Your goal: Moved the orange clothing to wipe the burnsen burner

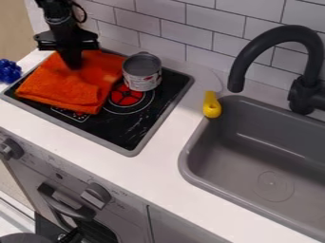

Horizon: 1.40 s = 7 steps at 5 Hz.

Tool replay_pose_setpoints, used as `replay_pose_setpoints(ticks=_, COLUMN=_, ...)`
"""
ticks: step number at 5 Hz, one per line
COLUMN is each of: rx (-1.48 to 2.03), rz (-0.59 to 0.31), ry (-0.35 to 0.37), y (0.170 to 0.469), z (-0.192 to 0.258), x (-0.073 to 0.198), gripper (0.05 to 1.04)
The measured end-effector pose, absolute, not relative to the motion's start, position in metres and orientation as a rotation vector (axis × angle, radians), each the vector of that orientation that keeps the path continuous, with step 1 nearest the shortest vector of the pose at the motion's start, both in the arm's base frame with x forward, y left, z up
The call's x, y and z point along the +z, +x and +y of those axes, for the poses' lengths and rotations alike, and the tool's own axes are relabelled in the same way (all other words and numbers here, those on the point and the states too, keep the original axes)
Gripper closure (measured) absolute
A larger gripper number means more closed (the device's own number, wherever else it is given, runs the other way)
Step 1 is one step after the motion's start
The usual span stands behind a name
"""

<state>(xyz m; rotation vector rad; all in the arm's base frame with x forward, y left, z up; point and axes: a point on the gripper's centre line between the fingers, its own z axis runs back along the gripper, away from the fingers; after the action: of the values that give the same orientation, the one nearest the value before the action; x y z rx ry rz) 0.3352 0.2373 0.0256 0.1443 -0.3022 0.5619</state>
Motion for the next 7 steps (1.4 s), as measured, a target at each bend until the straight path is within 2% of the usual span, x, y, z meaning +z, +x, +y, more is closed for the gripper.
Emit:
replay_pose_setpoints(ticks=1, rx=0.581, rz=-0.339, ry=0.161, y=0.335, z=0.239, x=0.034, gripper=1.031)
replay_pose_setpoints(ticks=4, rx=0.631, rz=-0.334, ry=0.162, y=0.327, z=0.242, x=0.064, gripper=1.031)
replay_pose_setpoints(ticks=6, rx=0.671, rz=-0.375, ry=0.160, y=0.326, z=0.244, x=0.081, gripper=1.031)
replay_pose_setpoints(ticks=7, rx=0.667, rz=-0.341, ry=0.147, y=0.321, z=0.245, x=0.082, gripper=1.031)
